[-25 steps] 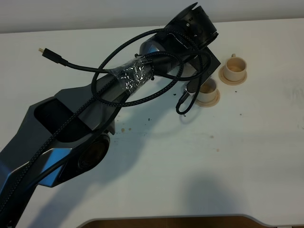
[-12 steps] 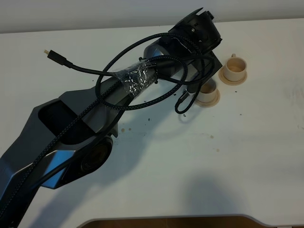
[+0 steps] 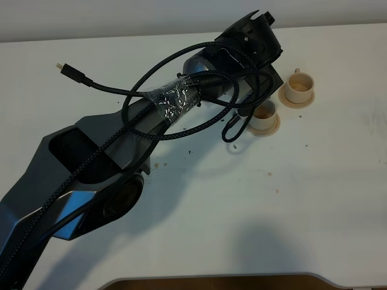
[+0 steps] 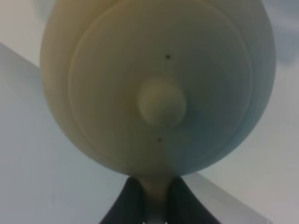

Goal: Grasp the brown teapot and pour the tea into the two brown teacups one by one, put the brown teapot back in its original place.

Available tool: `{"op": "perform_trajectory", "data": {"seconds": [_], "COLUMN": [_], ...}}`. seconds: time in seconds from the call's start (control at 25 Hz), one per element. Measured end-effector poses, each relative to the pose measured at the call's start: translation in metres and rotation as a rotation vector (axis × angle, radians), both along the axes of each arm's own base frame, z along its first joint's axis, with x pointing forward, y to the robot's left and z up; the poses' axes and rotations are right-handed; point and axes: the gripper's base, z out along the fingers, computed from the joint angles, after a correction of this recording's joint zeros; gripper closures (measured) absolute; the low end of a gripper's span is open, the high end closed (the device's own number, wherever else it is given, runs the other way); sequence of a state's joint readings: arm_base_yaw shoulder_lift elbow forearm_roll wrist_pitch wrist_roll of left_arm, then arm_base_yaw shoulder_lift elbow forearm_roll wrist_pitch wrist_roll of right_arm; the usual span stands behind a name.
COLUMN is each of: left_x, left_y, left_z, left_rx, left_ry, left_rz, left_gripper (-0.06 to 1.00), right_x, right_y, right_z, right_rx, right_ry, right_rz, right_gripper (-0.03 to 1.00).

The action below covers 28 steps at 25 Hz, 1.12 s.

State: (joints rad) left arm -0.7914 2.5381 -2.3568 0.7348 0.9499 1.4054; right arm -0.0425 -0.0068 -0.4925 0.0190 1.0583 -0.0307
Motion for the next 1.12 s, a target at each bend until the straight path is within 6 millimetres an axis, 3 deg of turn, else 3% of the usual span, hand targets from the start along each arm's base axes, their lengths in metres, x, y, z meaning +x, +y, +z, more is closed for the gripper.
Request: {"op": "perform_trajectory", "data": {"seconds": [1.12], "left_x": [-0.0009], "left_y": [-0.0083], "left_z": [0.002], "left_rx": [0.072], "left_ry": [-0.022], "left_rz": [-0.142], "left_gripper": [0.82], "right_x": [0.0], "right_y": [0.0001], "right_z": [0.0], "right_rx": [0.001], "right_ry": [0.0], "right_rz": [0.001], "right_gripper": [0.53]}}
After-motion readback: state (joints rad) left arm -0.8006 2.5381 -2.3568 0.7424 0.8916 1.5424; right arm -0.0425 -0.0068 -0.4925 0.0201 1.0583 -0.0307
